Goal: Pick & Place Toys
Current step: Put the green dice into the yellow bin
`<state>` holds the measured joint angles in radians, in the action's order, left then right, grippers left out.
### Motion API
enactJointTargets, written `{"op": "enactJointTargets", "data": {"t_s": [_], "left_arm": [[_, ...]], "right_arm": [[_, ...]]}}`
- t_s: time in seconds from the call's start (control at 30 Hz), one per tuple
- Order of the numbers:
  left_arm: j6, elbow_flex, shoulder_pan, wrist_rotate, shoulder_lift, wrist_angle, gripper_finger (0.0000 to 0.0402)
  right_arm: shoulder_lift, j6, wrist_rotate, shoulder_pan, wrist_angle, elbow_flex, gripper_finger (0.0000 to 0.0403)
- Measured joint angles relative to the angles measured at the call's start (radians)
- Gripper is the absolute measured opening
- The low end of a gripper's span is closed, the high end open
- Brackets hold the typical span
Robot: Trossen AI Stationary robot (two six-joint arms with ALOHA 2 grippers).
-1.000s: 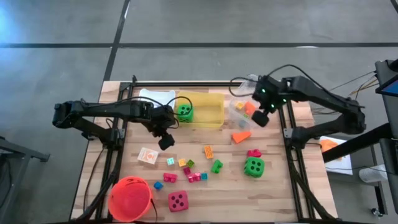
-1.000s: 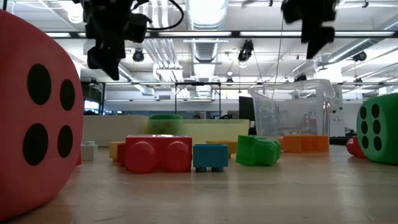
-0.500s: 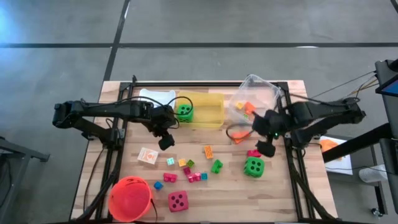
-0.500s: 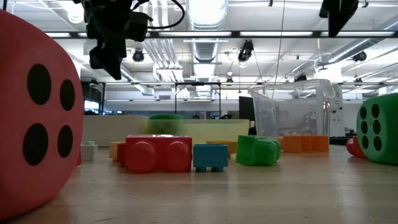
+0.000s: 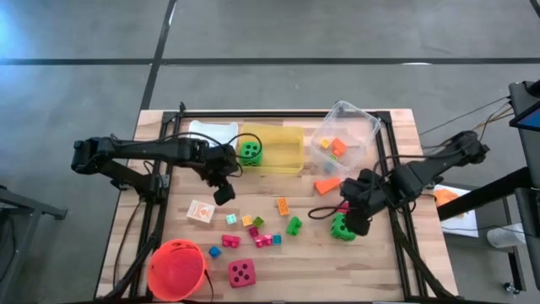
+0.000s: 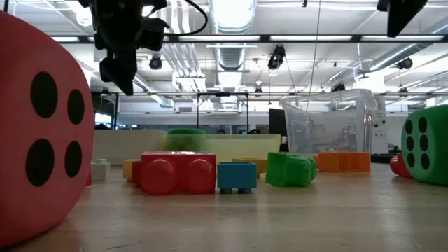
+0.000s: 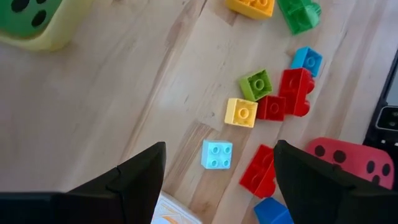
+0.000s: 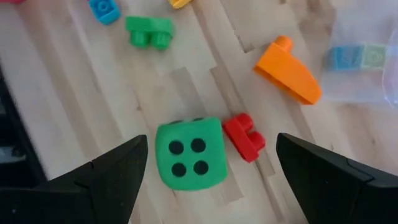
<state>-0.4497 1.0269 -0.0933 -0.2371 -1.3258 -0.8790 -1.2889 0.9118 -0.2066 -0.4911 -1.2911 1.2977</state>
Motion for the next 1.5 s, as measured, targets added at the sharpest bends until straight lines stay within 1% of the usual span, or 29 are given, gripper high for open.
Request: {"op": "enactJointTargets", "data": {"t_s": [0.13, 0.2, 0.33, 0.5, 0.7, 0.9, 1.03, 1.1, 1.33, 1.5], "left_arm": [[-0.018, -0.019, 0.000, 0.000, 0.000, -0.002, 0.0284], [-0.020, -0.019, 0.000, 0.000, 0.000, -0.004, 0.0284], [-0.028, -0.011, 0.000, -0.004, 0.000, 0.000, 0.0284], [-0.029, -0.011, 0.000, -0.018, 0.000, 0.000, 0.0284], [-0.031, -0.011, 0.000, -0.034, 0.000, 0.001, 0.0284], [-0.046, -0.012, 0.000, -0.055, 0.000, 0.029, 0.0284], [-0.057, -0.012, 0.000, -0.074, 0.000, 0.035, 0.0284], [-0.057, -0.012, 0.000, -0.079, 0.000, 0.036, 0.0284], [-0.076, -0.012, 0.000, -0.087, 0.000, 0.045, 0.0284], [-0.083, -0.012, 0.000, -0.103, 0.000, 0.045, 0.0284]], "right_arm": [[-0.029, 0.058, -0.042, -0.005, 0.000, -0.002, 0.0351], [-0.041, 0.048, -0.046, -0.009, -0.001, -0.011, 0.0351], [-0.057, -0.025, 0.051, -0.008, 0.029, -0.074, 0.0351], [-0.018, -0.045, 0.171, -0.008, 0.185, -0.223, 0.0351], [0.038, -0.080, 0.189, -0.003, 0.312, -0.354, 0.0351], [0.044, -0.107, 0.238, 0.022, 0.439, -0.486, 0.0349], [0.058, -0.108, 0.260, 0.034, 0.511, -0.540, 0.0333], [0.071, -0.111, 0.265, 0.037, 0.531, -0.561, 0.0318], [0.097, -0.085, 0.341, 0.059, 0.648, -0.645, 0.0269], [0.096, -0.081, 0.356, 0.066, 0.668, -0.662, 0.0259]]}}
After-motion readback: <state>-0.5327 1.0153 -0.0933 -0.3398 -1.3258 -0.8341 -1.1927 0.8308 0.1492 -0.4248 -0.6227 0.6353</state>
